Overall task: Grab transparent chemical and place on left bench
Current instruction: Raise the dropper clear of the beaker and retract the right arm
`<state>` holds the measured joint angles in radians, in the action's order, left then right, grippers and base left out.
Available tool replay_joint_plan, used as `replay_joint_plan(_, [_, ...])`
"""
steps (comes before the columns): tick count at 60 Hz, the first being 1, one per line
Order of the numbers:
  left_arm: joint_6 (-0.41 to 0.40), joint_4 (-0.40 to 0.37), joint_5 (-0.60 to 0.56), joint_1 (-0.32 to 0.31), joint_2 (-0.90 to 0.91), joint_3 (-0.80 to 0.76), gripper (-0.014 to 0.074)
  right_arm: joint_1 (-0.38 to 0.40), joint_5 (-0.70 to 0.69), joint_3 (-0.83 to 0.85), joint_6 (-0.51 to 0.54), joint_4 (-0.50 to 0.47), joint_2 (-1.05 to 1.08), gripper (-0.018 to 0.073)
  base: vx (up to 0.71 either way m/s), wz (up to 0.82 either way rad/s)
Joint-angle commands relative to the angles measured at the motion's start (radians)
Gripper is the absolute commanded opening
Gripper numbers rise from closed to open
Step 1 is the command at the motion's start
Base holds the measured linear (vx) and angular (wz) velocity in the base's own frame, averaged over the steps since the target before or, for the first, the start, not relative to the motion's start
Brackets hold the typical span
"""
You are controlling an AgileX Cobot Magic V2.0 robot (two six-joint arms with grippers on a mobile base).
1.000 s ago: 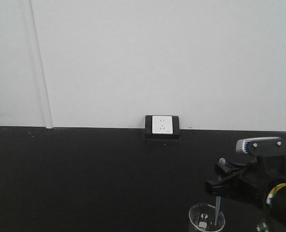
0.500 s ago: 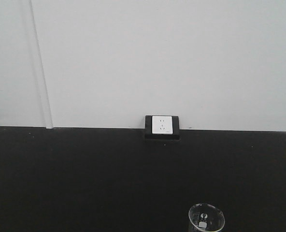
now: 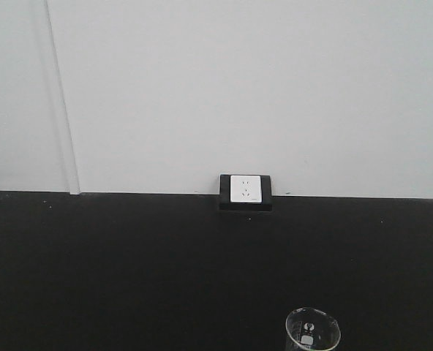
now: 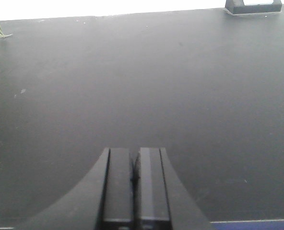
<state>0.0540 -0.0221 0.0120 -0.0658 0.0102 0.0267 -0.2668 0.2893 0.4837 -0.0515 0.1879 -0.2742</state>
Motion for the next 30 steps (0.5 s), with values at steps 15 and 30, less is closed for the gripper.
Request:
replay_joint_plan(15, [-0.008,-0.001,-0.078,-0.002,0.019,0.016,-0.0003,0.001,-0.058,0.025,0.002,0.021,-0.001,-0.0003,0.00,0.00])
replay_joint_plan(30, [-0.008,-0.001,-0.078,-0.002,0.019,0.016,-0.0003,0.001,-0.057,0.025,0.002,0.021,-0.001,-0.0003,0.00,0.00])
